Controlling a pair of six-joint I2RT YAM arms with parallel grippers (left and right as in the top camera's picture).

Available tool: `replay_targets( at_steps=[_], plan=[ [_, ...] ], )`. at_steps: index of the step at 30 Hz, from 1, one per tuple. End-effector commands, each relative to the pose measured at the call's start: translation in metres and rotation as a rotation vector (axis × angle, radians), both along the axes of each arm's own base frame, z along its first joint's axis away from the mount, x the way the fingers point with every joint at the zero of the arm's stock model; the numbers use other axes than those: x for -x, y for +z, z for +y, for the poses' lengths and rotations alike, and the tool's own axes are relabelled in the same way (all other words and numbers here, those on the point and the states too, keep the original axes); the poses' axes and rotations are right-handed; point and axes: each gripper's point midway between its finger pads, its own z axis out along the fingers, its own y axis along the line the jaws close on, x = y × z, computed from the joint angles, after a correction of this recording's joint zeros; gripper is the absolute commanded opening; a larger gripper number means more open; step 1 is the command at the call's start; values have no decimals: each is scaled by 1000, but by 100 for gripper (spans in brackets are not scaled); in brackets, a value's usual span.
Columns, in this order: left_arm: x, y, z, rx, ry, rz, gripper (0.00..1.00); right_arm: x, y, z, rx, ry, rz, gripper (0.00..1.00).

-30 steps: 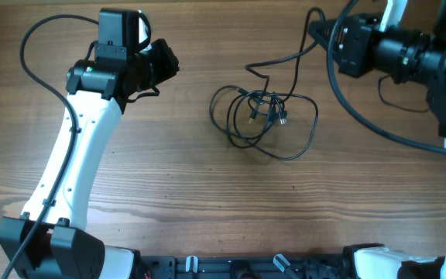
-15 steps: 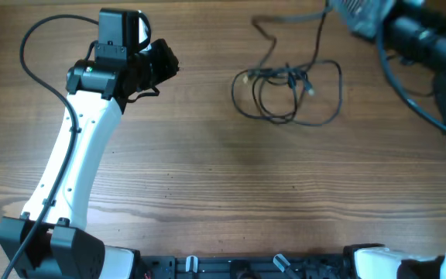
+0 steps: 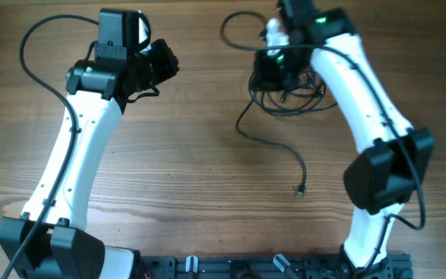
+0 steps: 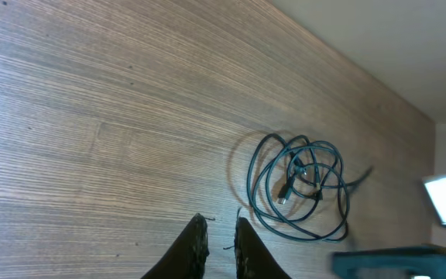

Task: Untangle cables

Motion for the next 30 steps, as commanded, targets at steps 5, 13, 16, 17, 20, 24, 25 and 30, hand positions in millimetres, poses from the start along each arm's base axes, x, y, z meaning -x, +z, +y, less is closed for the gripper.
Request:
replay_targets(
  at_steps=[5,13,16,17,20,24,25,30],
  plan=[
    [-3,-4,4,-38,9,-5,16,32,33,53,-199,311,-101,4],
    [-3,-4,4,-38,9,-5,16,23,153,21,-73,309,-532,4],
    [-3,-4,4,-38,9,-5,16,23,184,-12,56,192,-642,4],
    [-3,-4,4,-38,9,-5,16,23,189,-24,109,152,-663,4],
    [-3,-4,4,-38,9,-5,16,19,187,-50,248,81,-672,4],
    [-3,-4,4,-38,9,-4,16,22,168,-77,399,27,-598,4],
    [-2,-4,4,-39,9,-2,16,24,164,-78,406,34,-578,4],
    [-2,-5,4,-39,9,2,16,35,137,-86,459,18,-446,4]
  ],
)
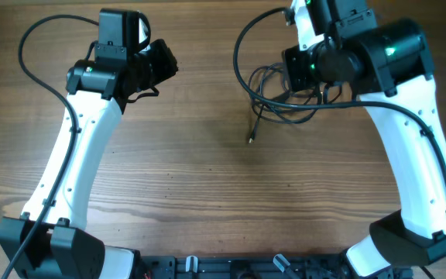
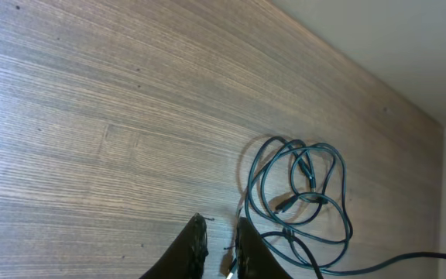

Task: Untangle cables

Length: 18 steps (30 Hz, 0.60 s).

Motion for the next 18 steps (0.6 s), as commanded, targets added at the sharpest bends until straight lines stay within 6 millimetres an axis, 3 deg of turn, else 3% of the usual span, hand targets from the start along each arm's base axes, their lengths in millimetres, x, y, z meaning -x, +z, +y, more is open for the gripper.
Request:
replay_targets(
  at_steps=[1,4,7,9,12,14,18],
  plan=[
    [-1,-4,1,-24,-4,1,16,-3,-21,-13,68,-94,62,4],
    [-1,-4,1,-24,-4,2,16,5,-29,1,-3,-71,134,4],
    [-1,-4,1,-24,-4,2,16,31,-20,56,-264,164,246,4],
    [-1,-4,1,-24,-5,4,16,41,-21,65,-301,202,287,4],
    [2,-6,2,-27,-5,17,16,36,-45,38,-157,46,328,4],
    [3,-7,2,-28,-5,24,16,25,-69,7,-16,-164,329,4],
    [4,-8,2,-28,-5,27,16,29,-104,-16,108,-307,391,4]
  ],
)
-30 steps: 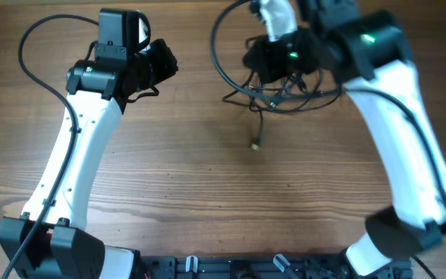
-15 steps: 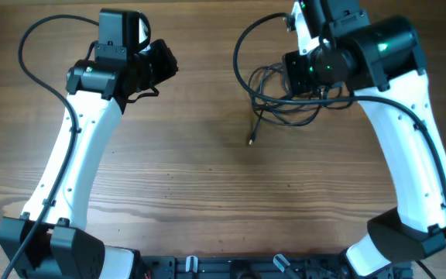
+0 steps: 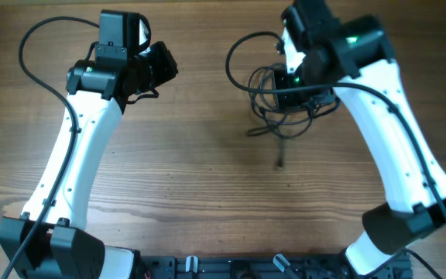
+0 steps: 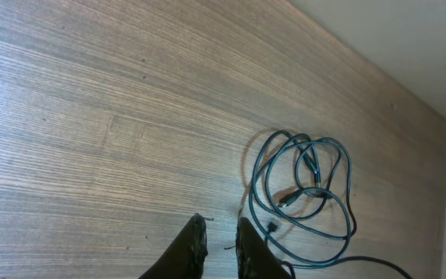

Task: Untangle cables

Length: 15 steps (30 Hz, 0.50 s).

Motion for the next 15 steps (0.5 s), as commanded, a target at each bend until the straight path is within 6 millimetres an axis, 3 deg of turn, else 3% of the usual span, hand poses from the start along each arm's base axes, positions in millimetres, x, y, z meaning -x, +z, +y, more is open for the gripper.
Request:
replay_targets(
  at_steps=[1,3,5,9,12,14,15],
  plan=[
    [-1,-4,1,-23,-5,1,17,-5,-34,-28,180,-159,49,4],
    [-1,-4,1,-23,-5,1,17,-5,-41,-30,193,-178,60,4],
    [-1,-4,1,-23,-5,0,17,-10,-41,-16,123,-130,51,4],
    [-2,-4,2,-27,-2,0,17,-15,-26,60,-237,198,8,4],
    [-3,-6,3,-36,4,3,17,-9,-20,92,-303,311,-28,10],
    [-3,-8,3,-37,4,8,17,-6,-23,99,-280,334,-37,22],
    [-3,-10,3,-37,4,12,17,-4,-25,100,-263,340,-36,50]
  ],
)
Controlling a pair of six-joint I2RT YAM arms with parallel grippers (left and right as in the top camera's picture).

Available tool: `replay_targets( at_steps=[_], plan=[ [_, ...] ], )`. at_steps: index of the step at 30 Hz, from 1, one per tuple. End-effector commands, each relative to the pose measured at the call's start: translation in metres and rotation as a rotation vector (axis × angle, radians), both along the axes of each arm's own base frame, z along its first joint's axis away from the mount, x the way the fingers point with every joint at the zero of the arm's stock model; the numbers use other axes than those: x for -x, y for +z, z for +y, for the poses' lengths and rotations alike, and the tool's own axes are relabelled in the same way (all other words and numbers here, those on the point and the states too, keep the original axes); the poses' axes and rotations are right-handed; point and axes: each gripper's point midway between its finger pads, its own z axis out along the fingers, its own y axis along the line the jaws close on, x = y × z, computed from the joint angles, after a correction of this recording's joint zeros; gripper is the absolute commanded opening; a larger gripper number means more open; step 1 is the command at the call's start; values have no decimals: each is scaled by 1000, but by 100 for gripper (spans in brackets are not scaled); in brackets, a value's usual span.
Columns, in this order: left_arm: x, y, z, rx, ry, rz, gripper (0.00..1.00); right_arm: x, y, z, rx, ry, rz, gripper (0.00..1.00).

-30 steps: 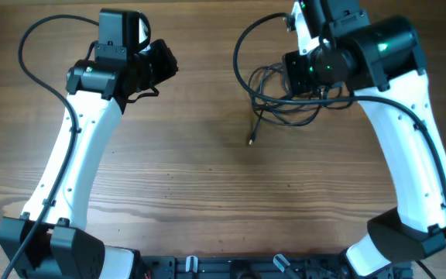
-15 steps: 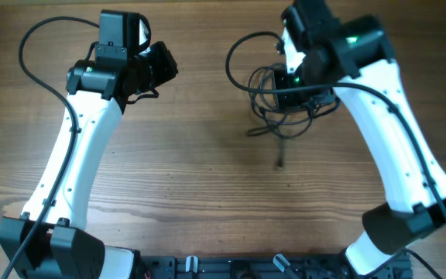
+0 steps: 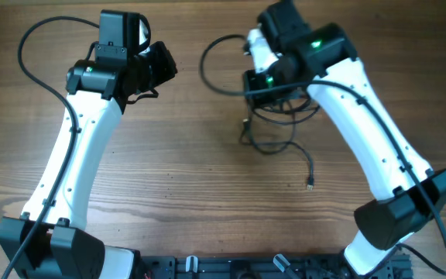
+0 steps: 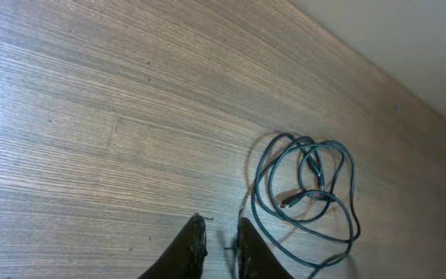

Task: Untangle cables

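Note:
A dark cable (image 3: 279,116) lies and hangs in a tangled bundle at the back middle of the table. One wide loop (image 3: 211,66) stands out to the left, and a loose tail ends in a plug (image 3: 310,184) nearer the front. My right gripper (image 3: 263,80) sits at the top of the bundle, shut on the cable. My left gripper (image 3: 163,63) is apart from it at the back left. In the left wrist view the cable (image 4: 308,194) shows as a teal coil just right of my left gripper (image 4: 220,248), whose fingers stand almost together with nothing between them.
The wooden table (image 3: 169,178) carries nothing but the cable. The arm bases stand at the front edge, with a black rail (image 3: 231,267) between them. The right arm's white links (image 3: 362,132) span the right half. The table's far edge (image 4: 378,70) shows in the left wrist view.
My right gripper has shifted to the left with the cable. The loop now reaches further left, and the plug end lies further to the front right. The left arm has not moved.
First my right gripper was at the bundle at the back right, with the tail trailing to the front. Then it was raised with the bundle drawn up and the plug near the middle. Afterwards it was lower again, and now it is further left, still holding.

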Motion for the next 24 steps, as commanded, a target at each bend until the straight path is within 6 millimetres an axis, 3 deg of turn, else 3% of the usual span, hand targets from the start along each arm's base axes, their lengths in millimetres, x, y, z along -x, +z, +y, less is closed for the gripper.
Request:
replay_targets(
  at_steps=[1,2,7,11,14,19,24],
  plan=[
    [-3,-11,1,-27,-6,19,17,12,-3,15,-12,91,11,79],
    [-4,-14,0,-27,-6,25,17,12,-4,12,0,75,18,88],
    [-6,-25,0,-31,-6,52,16,3,-5,2,18,26,9,84],
    [-6,-35,-11,-14,-38,81,16,-20,-9,-34,83,-154,0,86],
    [0,-45,-44,-14,-194,77,22,-46,-6,-68,51,-258,-11,86],
    [11,-97,-88,-44,-302,189,32,-66,-1,-99,-21,-322,-20,86],
    [14,-141,-90,-88,-304,284,43,-65,-1,-100,-16,-288,-28,86]
  ],
)
